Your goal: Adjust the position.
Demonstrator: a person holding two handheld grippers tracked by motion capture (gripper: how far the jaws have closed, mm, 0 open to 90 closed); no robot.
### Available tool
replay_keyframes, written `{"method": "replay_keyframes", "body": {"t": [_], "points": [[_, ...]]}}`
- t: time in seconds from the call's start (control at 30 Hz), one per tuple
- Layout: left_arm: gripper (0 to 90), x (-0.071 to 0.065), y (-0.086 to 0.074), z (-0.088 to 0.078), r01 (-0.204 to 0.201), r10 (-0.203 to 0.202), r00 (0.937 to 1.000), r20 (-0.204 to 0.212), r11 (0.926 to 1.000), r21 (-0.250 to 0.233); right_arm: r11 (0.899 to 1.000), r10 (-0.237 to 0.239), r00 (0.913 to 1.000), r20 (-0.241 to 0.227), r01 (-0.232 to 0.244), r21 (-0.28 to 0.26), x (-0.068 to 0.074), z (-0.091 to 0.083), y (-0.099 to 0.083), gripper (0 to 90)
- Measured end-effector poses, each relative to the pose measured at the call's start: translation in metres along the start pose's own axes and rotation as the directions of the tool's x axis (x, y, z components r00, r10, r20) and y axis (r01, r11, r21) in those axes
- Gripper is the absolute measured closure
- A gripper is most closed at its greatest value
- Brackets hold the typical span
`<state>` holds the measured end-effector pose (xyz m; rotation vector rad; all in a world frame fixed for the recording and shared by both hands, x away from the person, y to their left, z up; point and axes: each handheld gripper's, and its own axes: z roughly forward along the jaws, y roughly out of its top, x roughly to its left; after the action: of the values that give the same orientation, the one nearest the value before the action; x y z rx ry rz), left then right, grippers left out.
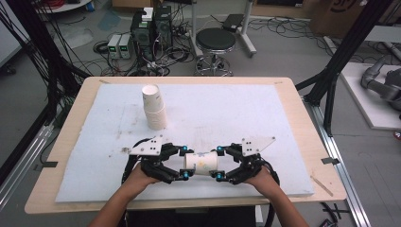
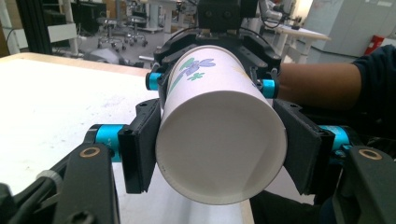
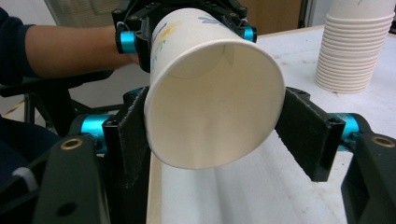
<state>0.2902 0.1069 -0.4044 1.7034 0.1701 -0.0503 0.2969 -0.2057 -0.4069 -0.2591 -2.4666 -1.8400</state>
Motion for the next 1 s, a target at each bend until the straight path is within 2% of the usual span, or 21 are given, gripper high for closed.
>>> {"method": "replay_keyframes", "body": {"t": [0.07,0.13,0.2,0.3,0.5,0.7,0.77,0.9,1.0], "points": [[31.8,-0.001,0.001,0.0,0.004,-0.004,0.9999,-0.014,0.9999,0.015,1.0,0.001,1.0,0.003,-0.001,0.011,0.0,0.0,0.001,29.4],[22.6,-0.003,0.003,0.001,0.018,-0.017,0.999,-0.041,0.9993,0.032,1.0,0.0,1.0,0.008,0.0,0.027,-0.001,-0.001,0.002,29.4],[16.6,-0.004,0.005,0.0,0.01,-0.006,0.9978,-0.066,0.9977,0.067,0.999,0.004,0.9999,0.015,-0.004,0.041,-0.002,-0.003,0.003,29.4],[15.4,-0.004,0.008,0.0,0.002,0.007,0.9971,-0.076,0.9937,0.112,0.998,0.001,0.9994,0.035,-0.003,0.07,-0.003,-0.005,0.005,29.4],[15.3,-0.004,0.014,-0.001,-0.017,0.04,0.993,-0.111,0.9804,0.196,0.991,-0.011,0.9986,0.051,0.004,0.134,-0.004,-0.007,0.013,29.4],[15.4,-0.003,0.018,-0.002,-0.018,0.05,0.9897,-0.134,0.9727,0.231,0.975,-0.054,0.9959,0.072,0.037,0.217,-0.004,-0.007,0.026,29.3],[15.5,-0.003,0.019,-0.002,-0.019,0.056,0.9885,-0.141,0.9685,0.248,0.968,-0.067,0.9942,0.085,0.044,0.247,-0.005,-0.007,0.031,29.3],[15.6,-0.002,0.02,-0.002,-0.026,0.075,0.9851,-0.155,0.9544,0.297,0.953,-0.093,0.9912,0.095,0.061,0.298,-0.005,-0.004,0.039,29.4],[15.6,-0.002,0.021,-0.001,-0.022,0.073,0.9848,-0.157,0.9512,0.308,0.942,-0.11,0.9898,0.091,0.075,0.328,-0.005,-0.001,0.044,29.3]]}}
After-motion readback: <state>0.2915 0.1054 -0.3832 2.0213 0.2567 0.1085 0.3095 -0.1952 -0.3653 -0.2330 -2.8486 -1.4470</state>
